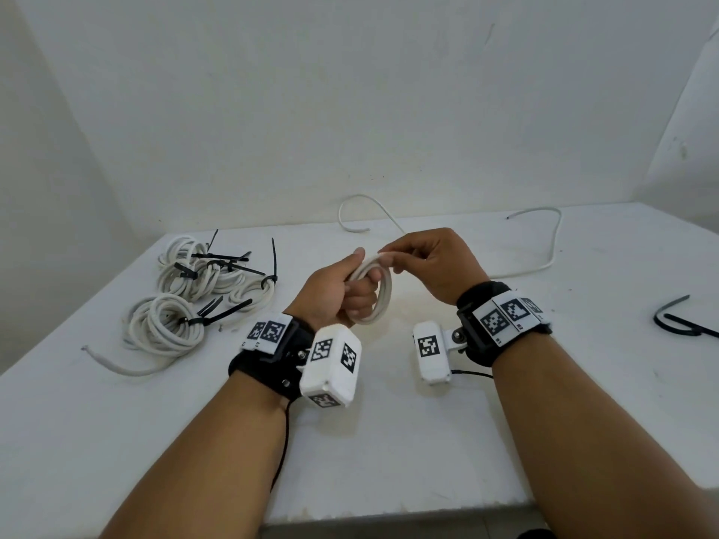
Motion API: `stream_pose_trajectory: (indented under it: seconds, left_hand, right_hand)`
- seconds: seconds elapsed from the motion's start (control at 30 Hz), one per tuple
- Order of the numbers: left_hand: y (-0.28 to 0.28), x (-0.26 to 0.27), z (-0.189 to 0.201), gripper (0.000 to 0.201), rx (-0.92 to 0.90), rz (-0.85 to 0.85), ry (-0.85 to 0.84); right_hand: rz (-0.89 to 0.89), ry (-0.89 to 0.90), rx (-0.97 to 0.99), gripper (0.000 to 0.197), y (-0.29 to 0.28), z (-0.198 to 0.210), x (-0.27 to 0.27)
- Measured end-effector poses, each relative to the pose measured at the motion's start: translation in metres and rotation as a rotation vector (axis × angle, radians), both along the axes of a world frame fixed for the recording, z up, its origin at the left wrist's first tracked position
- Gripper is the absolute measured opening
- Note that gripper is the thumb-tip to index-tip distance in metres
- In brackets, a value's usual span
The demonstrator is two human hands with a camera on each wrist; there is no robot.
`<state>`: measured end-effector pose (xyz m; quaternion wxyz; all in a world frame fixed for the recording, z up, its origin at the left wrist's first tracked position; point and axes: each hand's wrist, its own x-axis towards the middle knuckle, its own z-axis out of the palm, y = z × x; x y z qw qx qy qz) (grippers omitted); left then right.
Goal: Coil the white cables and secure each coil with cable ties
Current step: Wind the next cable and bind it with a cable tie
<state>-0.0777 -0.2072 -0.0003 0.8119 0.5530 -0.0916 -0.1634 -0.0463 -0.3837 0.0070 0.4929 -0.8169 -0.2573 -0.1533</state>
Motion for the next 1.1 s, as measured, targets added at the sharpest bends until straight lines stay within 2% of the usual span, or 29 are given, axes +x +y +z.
stream_pose_trajectory:
  seconds: [0.1, 0.17, 0.27, 0.37, 0.43, 0.53, 0.6, 0.7, 0.8, 0.83, 0.9, 0.97, 1.0, 1.1]
  left_hand:
    - [-0.001, -0.004, 0.004, 0.041, -0.280, -0.044, 0.017]
    - [-0.005, -0.005, 0.004, 0.042, -0.390, -0.028, -0.011]
    - [-0.010, -0.008, 0.005, 0.037, -0.539, -0.008, -0.042]
    - [-0.007, -0.004, 0.011, 0.029, -0.676, 0.051, -0.085]
    - [-0.002, 0.002, 0.011, 0.025, -0.623, 0.206, -0.135]
    - [0.003, 0.010, 0.005, 0.020, -0.539, 0.427, -0.161]
    - [0.001, 0.011, 0.000, 0.019, -0.382, 0.540, -0.196]
    - [-0.004, 0.008, -0.005, 0.022, 0.067, 0.657, -0.359]
    - [-0.002, 0.009, -0.011, 0.026, 0.565, 0.669, -0.542]
    - [-0.001, 0.010, -0.012, 0.027, 0.732, 0.626, -0.574]
    - [0.001, 0.009, -0.012, 0.028, 1.019, 0.405, -0.545]
    - [0.000, 0.005, -0.011, 0.029, 1.072, 0.173, -0.436]
    - [-0.001, 0.003, -0.009, 0.029, 1.010, 0.115, -0.384]
    - [-0.002, -0.002, -0.007, 0.034, 0.635, 0.080, -0.270]
  right_hand:
    - [0.000, -0.009, -0.001, 0.020, 0.000, 0.000, 0.002]
    - [0.013, 0.001, -0.052, 0.027, 0.002, 0.000, 0.002]
    - [0.014, 0.039, -0.193, 0.042, 0.005, -0.002, 0.002]
    - [0.014, 0.154, -0.381, 0.044, 0.007, -0.003, 0.001]
    - [0.049, 0.247, -0.452, 0.032, 0.008, -0.003, -0.003]
    - [0.107, 0.288, -0.550, 0.035, 0.018, 0.000, -0.010]
    - [0.149, 0.299, -0.629, 0.033, 0.025, 0.001, -0.014]
    - [0.201, 0.254, -0.713, 0.030, 0.029, 0.001, -0.019]
    - [0.165, 0.158, -0.653, 0.020, 0.025, 0.003, -0.023]
    - [0.143, 0.133, -0.592, 0.015, 0.023, 0.003, -0.023]
    - [0.124, 0.128, -0.451, 0.007, 0.019, 0.003, -0.023]
    - [0.125, 0.132, -0.353, 0.010, 0.015, 0.004, -0.022]
    - [0.121, 0.120, -0.312, 0.014, 0.014, 0.005, -0.022]
    - [0.088, 0.067, -0.160, 0.016, 0.005, 0.010, -0.017]
